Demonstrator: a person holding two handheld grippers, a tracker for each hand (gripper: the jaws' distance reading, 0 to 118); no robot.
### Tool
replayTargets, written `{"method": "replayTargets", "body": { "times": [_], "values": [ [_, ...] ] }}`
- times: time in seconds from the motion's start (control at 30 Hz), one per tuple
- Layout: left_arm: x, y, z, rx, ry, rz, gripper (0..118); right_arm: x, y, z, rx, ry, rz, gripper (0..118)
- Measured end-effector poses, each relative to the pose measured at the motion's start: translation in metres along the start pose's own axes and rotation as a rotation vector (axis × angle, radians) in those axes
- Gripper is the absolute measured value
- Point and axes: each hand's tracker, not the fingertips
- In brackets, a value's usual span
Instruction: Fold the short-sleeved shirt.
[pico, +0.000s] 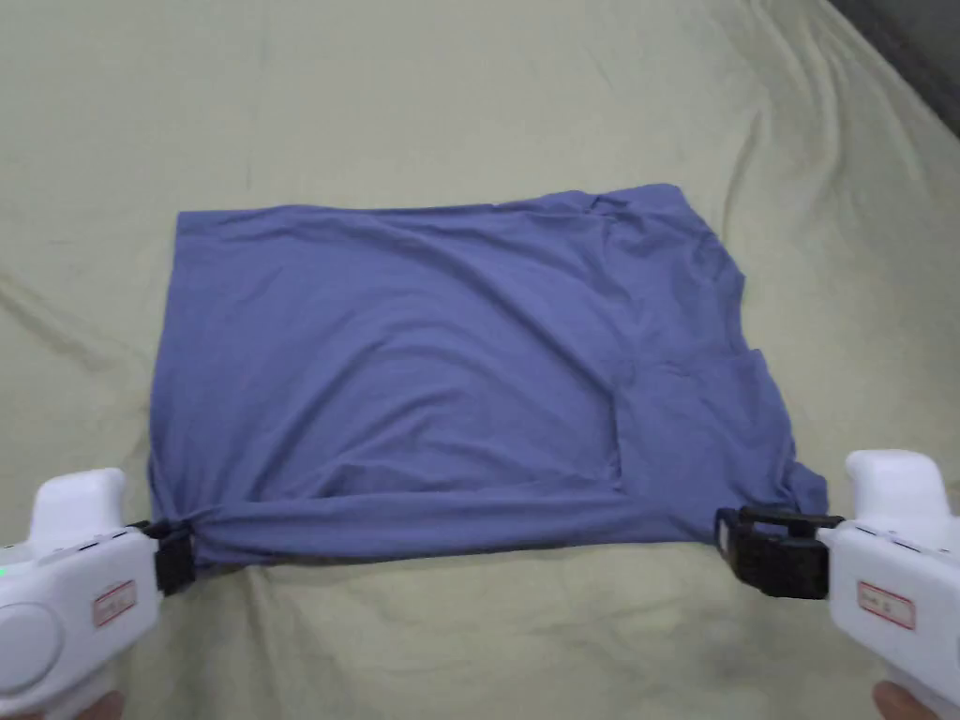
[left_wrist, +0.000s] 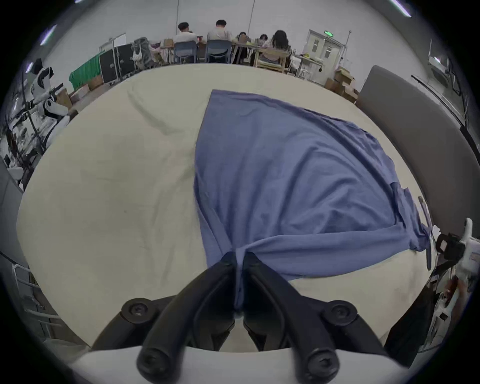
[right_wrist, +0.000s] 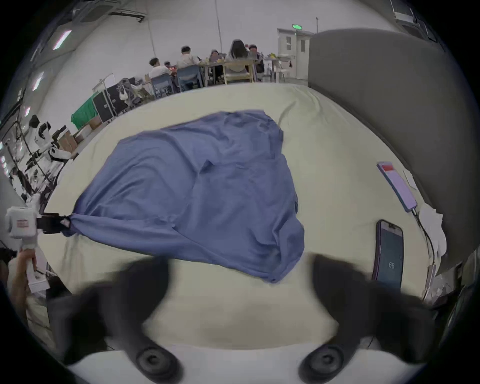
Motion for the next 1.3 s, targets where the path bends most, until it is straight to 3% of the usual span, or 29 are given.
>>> {"method": "replayTargets", "body": {
  "times": [0.07, 0.2, 0.23, 0.27, 0.3, 0.33, 0.37, 0.43, 0.53, 0.73, 1.0, 1.17, 1.3],
  "values": [
    [0.002, 0.001, 0.006, 0.006, -0.003, -0.004, 1, 0.01, 0.004, -0.003, 0.049, 0.017, -0.055, 118],
    [0.004, 0.002, 0.004, 0.002, 0.001, -0.015, 1, 0.044, 0.002, -0.054, -0.054, -0.004, -0.197, 118],
    [0.006, 0.006, 0.006, -0.004, 0.003, -0.014, 1, 0.05, 0.001, -0.068, -0.085, 0.008, -0.21, 118],
    [0.006, 0.005, 0.004, -0.01, 0.005, -0.011, 1, 0.047, 0.006, -0.074, -0.103, 0.069, -0.149, 116],
    [0.008, 0.005, 0.002, -0.014, 0.007, -0.009, 1, 0.045, 0.008, -0.074, -0.103, 0.075, -0.138, 90],
    [0.009, 0.004, 0.002, -0.016, 0.009, -0.007, 1, 0.041, 0.008, -0.077, -0.103, 0.057, -0.109, 37],
    [0.009, 0.007, 0.004, -0.019, 0.011, -0.006, 1, 0.037, 0.005, -0.078, -0.098, 0.01, -0.099, 7],
    [0.012, 0.008, 0.007, -0.025, 0.017, -0.009, 1, 0.031, -0.001, -0.065, -0.044, 0.053, -0.124, 7],
    [0.016, 0.021, 0.017, -0.011, 0.02, -0.009, 1, 0.025, 0.008, -0.049, 0.022, 0.043, -0.096, 7],
    [0.022, 0.091, 0.011, 0.056, 0.026, -0.045, 1, 0.013, 0.089, -0.031, 0.133, 0.098, -0.113, 7],
    [0.016, 0.2, -0.103, -0.031, 0.084, -0.067, 1, 0.022, 0.195, -0.137, 0.09, 0.063, -0.098, 7],
    [0.013, 0.211, -0.175, -0.146, 0.151, -0.101, 1, 0.019, 0.206, -0.202, -0.014, 0.02, -0.068, 7],
    [0.008, 0.205, -0.176, -0.123, 0.132, -0.061, 3, 0.018, 0.195, -0.214, -0.028, 0.012, -0.055, 8]
  ]
}}
